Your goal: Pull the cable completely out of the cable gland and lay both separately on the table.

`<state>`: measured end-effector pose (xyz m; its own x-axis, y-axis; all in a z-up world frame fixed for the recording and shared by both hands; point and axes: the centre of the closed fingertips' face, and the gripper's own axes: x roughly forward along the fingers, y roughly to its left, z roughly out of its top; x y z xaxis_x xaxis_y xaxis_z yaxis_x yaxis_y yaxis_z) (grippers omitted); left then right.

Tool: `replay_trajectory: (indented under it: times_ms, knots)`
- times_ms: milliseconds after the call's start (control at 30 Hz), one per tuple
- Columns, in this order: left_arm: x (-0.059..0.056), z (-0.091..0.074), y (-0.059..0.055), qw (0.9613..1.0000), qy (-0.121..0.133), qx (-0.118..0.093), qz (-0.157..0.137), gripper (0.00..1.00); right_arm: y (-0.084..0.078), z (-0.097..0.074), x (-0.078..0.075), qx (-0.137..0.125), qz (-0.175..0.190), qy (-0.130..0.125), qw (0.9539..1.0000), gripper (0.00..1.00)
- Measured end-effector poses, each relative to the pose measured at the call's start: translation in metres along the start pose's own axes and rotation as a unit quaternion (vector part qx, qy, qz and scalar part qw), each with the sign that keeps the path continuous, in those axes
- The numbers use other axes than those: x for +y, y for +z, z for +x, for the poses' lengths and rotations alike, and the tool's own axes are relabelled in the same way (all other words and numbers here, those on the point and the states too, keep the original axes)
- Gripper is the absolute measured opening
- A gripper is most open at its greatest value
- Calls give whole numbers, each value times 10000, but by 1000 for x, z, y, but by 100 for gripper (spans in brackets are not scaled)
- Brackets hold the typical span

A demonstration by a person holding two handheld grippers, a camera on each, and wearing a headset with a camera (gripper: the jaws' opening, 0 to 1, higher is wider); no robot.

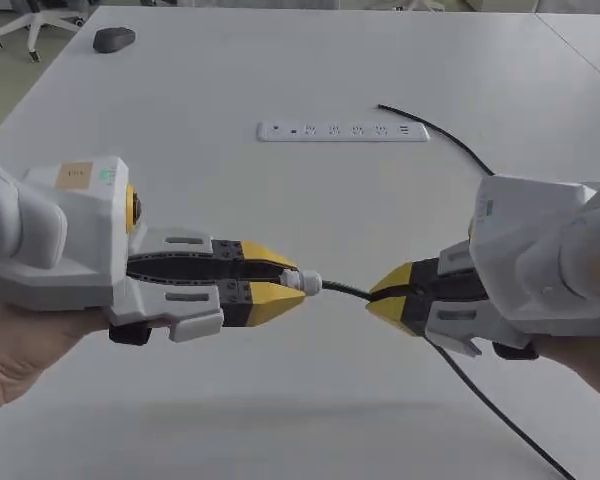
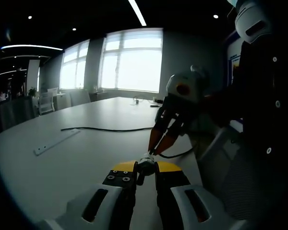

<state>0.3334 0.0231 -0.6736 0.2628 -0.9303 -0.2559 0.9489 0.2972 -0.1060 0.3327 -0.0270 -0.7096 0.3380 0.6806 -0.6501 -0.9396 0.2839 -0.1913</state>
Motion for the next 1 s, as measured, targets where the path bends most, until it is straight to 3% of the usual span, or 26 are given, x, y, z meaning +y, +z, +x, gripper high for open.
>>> replay_trajectory:
  times_ms: [767, 1000]
  knots:
    - [7, -21, -3, 9995, 281, -107, -94, 15, -11, -6, 1, 124, 93, 35, 9999, 0]
    - [10, -24, -11, 9994, 319, -74, -137, 15, -10, -4, 3, 124, 68, 85, 9999, 0]
